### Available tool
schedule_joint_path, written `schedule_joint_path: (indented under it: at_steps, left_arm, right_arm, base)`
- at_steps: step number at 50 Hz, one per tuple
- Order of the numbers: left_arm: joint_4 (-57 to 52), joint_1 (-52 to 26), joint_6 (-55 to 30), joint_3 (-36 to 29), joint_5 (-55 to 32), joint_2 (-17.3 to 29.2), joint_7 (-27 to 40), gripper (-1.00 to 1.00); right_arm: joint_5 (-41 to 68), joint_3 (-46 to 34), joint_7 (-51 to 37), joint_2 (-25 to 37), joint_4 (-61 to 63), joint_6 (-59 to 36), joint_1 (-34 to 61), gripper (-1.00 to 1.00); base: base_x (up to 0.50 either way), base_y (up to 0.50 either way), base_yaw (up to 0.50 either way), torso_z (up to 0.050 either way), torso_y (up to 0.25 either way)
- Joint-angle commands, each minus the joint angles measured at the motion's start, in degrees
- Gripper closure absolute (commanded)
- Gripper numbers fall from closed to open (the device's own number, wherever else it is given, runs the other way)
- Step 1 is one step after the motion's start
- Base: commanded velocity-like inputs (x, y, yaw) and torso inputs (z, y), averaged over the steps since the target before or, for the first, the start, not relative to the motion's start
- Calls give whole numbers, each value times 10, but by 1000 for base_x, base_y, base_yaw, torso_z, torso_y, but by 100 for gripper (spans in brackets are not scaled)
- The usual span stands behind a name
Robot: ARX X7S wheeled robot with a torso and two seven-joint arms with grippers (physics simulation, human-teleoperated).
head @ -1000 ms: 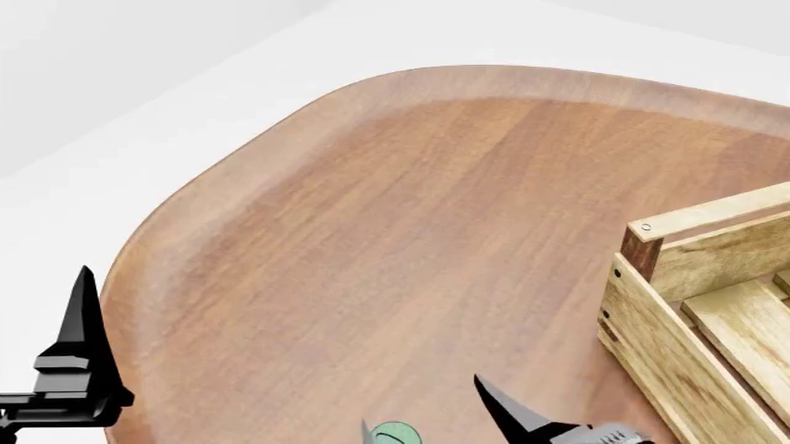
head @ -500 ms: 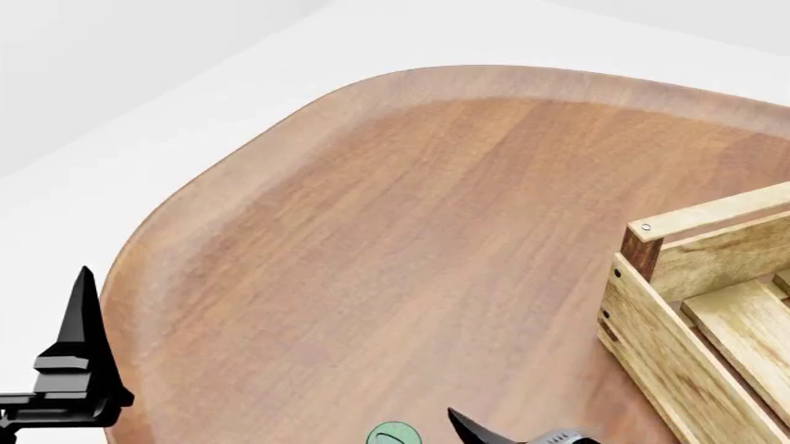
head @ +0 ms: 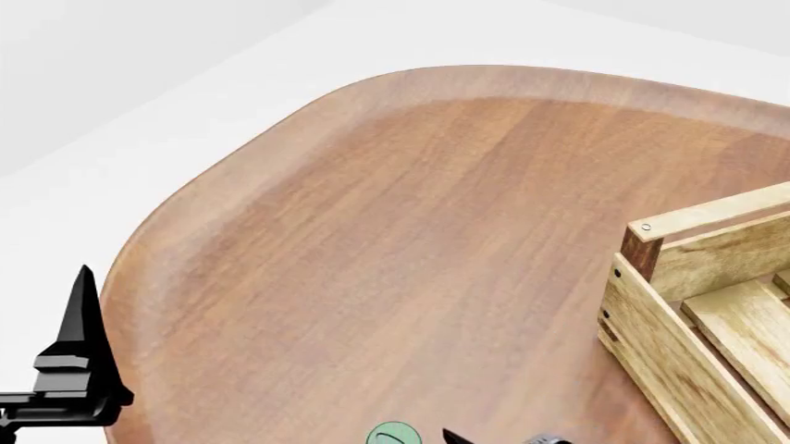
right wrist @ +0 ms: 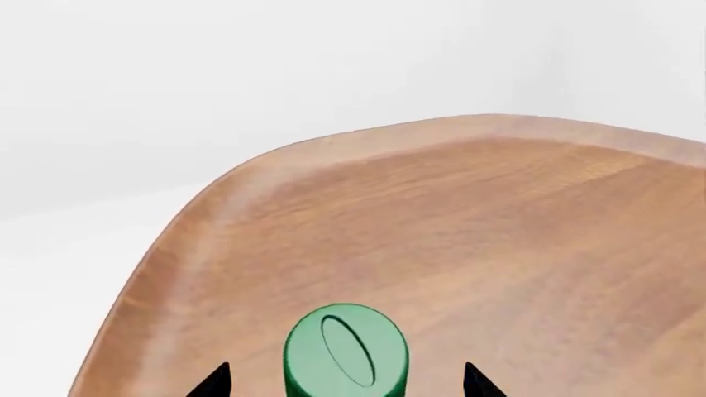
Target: Pick up the salad dressing and put it in the tray.
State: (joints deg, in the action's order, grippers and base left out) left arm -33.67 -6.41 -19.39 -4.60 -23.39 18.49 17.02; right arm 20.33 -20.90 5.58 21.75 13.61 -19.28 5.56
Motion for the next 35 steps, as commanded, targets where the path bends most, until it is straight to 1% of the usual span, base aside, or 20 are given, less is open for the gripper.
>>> schedule_joint_path:
  at_steps: [1, 7, 28, 29, 30, 35]
  left_arm:
    - [3, 1, 3, -2, -1, 1, 2, -100]
    - [5, 1, 5, -2, -2, 2, 2, -100]
    - [5, 2, 8, -3, -6, 6, 6, -100]
    - [5, 2, 8, -3, -6, 7, 6, -100]
    - [5, 2, 8, -2, -7, 7, 6, -100]
    - [4, 3, 9, -3, -7, 8, 7, -100]
  right_arm:
    - [-9, -8, 5, -15, -66, 13, 19, -100]
    - [-18, -16, 6, -21, -95, 22, 23, -100]
    - [-32, -42, 21, -33, -143, 42, 38, -100]
    - [-48, -36, -9, -38, -145, 41, 36, -100]
    - [-39, -40, 19, -36, -154, 67, 38, 100]
    - [-41, -40, 7, -36, -148, 52, 36, 100]
  base:
    - [0, 0, 0, 0, 0]
    - [0, 0, 0, 0, 0]
    - [0, 0, 0, 0, 0]
    - [0, 0, 0, 0, 0]
    - [0, 0, 0, 0, 0]
    - [0, 0, 0, 0, 0]
